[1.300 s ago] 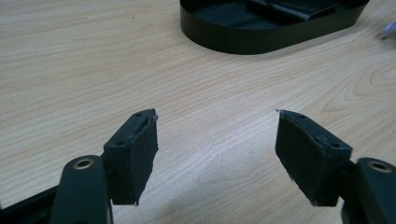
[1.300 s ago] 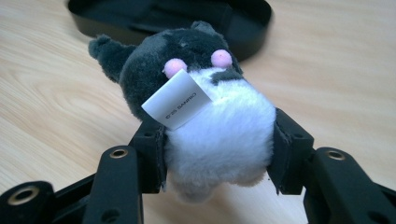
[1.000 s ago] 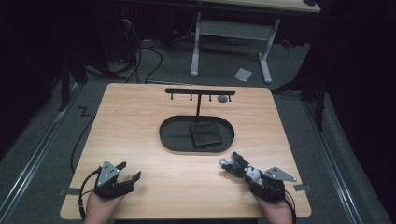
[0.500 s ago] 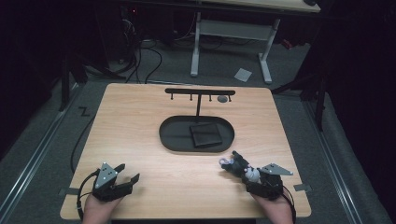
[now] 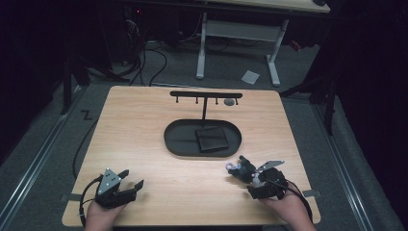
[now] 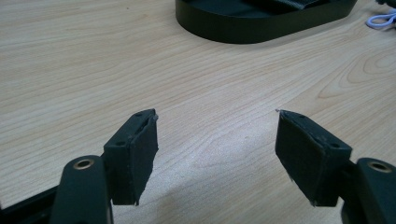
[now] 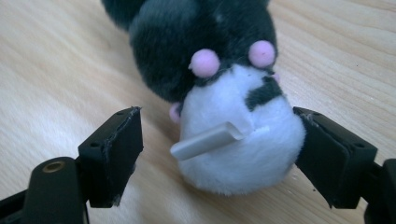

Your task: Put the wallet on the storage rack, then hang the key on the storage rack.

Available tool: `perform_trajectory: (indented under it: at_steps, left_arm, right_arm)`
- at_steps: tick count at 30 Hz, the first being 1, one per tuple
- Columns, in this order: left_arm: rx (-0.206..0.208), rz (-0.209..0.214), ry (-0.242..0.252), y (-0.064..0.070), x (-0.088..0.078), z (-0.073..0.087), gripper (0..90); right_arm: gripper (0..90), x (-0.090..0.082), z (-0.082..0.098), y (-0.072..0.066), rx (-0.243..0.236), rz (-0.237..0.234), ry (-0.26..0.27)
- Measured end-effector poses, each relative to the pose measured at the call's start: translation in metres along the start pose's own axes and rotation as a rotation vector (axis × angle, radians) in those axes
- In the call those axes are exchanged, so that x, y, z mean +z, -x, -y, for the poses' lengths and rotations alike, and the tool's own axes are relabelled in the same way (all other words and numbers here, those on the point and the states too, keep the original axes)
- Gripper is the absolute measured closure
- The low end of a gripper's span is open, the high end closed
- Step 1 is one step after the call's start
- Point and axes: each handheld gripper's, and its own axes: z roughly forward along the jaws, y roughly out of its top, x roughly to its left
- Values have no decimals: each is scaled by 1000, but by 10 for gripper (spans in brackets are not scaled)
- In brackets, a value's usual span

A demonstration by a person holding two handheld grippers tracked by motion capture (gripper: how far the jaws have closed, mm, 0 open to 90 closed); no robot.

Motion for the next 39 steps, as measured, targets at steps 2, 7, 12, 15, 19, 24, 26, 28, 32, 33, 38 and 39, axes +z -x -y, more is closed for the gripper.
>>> perform_trajectory:
  at_steps: [2,7,12,15,19,24,26,28,32,33,38,39]
  left_arm:
    - [-2,6,1,-1,-1,0,304]
    - [12,20,-5,2,1,-1,304]
    - [13,30,-3,3,2,-1,305]
    - [13,31,-8,2,2,-1,305]
    - [13,26,-6,2,0,0,305]
    - [13,11,-2,2,-2,0,306]
    - [12,7,-4,2,-2,0,306]
    - [12,5,-8,2,-1,1,306]
    - [17,3,-13,3,-1,1,306]
    - [18,1,-13,3,-1,1,306]
    - [14,-3,-6,2,-2,2,306]
    - [9,-1,-5,2,-2,2,306]
  right_arm:
    - [184,-1,-4,-1,-31,7,-44]
    - [186,-3,-17,0,-84,28,-146]
    - [232,-2,-36,3,-146,-2,-232]
    - [225,2,-49,7,-159,-27,-298]
    - [224,8,-60,14,-162,-36,-345]
    - [331,19,-62,13,-215,-68,-394]
    - [365,20,-62,12,-229,-78,-394]
    - [407,22,-64,12,-240,-88,-404]
    - [472,22,-64,8,-255,-79,-397]
    - [480,19,-65,9,-231,-90,-398]
    - [480,4,-69,13,-168,-112,-365]
    - [480,4,-69,13,-168,-112,-365]
